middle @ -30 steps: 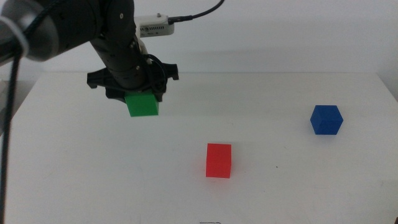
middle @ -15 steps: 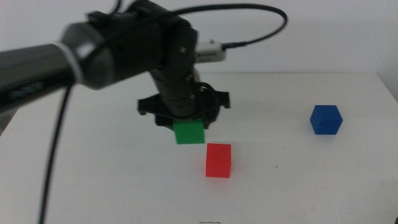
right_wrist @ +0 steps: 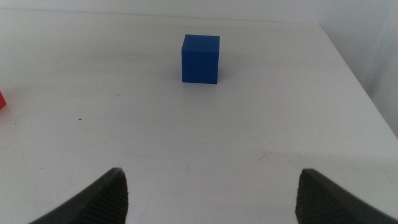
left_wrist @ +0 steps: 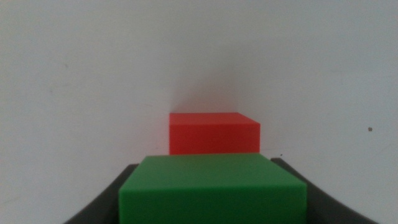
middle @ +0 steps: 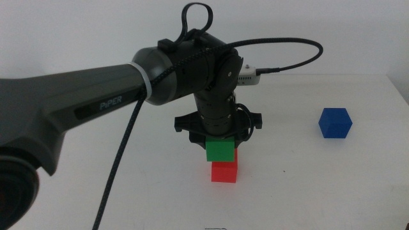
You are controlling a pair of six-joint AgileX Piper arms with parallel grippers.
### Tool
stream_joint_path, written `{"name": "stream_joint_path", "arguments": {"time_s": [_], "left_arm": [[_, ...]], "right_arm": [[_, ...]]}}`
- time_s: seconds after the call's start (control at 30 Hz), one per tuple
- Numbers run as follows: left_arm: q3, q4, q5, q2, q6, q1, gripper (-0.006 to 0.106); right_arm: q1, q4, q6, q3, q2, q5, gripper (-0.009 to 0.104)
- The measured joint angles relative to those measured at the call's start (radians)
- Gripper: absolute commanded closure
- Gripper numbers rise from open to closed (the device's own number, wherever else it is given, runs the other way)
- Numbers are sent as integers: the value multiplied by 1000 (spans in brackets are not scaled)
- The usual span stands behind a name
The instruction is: Stack red cubes first, then green, then blue cubes in a specific spot.
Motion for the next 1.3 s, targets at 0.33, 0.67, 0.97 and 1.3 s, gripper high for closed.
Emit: {"name": "stream_joint_path", "arguments": {"time_s": [0.33, 0.67, 0.97, 1.3], "left_arm": [[-22, -7, -29, 43, 3, 0, 102], [-24, -8, -30, 60, 11, 0, 102], [-28, -20, -29, 75, 15, 0, 102], [-32, -27, -23, 80, 30, -1, 102]], "right_arm": [[0, 0, 0, 0, 0, 0, 6], [0, 0, 0, 0, 0, 0, 6], [0, 0, 0, 0, 0, 0, 6], [0, 0, 0, 0, 0, 0, 6]]}}
